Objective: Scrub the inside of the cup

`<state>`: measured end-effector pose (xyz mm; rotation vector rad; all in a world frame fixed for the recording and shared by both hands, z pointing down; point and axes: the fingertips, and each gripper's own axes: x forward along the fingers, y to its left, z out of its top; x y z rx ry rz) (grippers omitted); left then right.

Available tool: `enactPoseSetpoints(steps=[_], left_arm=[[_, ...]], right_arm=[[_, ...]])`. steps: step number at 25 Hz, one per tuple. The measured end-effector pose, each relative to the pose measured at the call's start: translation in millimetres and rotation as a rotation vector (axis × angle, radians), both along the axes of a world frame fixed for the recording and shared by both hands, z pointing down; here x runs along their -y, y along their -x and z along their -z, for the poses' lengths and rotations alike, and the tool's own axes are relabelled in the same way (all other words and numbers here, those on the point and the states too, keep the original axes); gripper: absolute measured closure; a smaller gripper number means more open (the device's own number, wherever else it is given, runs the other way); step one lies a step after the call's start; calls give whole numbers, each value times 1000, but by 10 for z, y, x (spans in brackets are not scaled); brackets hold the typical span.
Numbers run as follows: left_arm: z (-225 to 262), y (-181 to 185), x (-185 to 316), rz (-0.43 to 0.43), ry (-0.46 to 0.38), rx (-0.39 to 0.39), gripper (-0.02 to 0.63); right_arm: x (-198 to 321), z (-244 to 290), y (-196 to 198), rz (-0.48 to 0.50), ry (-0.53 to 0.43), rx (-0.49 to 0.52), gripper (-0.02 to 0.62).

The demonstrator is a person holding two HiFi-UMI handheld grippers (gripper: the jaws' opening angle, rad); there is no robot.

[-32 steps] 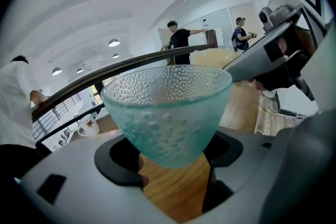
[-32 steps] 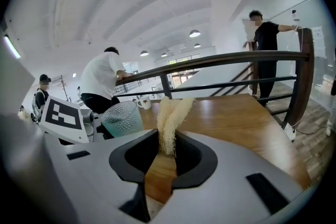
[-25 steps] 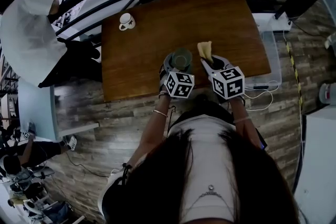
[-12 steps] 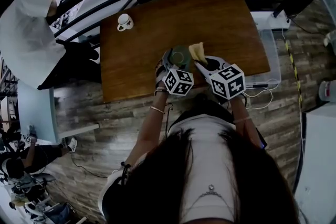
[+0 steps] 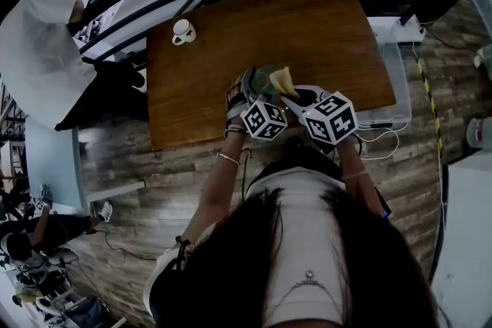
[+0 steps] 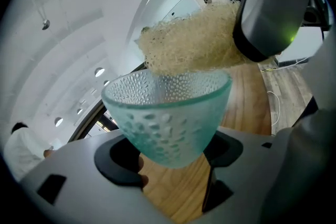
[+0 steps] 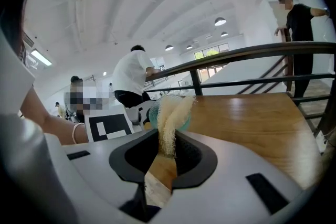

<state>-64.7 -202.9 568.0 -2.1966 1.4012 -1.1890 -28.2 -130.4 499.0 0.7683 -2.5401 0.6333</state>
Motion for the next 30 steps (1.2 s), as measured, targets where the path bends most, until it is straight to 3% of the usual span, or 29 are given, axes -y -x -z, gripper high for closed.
enactPoseSetpoints(steps=[15,23,30], left_arm=[[203,-122,11,-91,-146,180,253],[328,-218,-19,-157,-265,276,253],[373,-274,-55,-185,-289,323,253]], right_arm=[[-92,-21,32,68,54,-19,501],[-170,-35,37,109,94,-44,501],[-166,-68,-1,113,158,-42,500]])
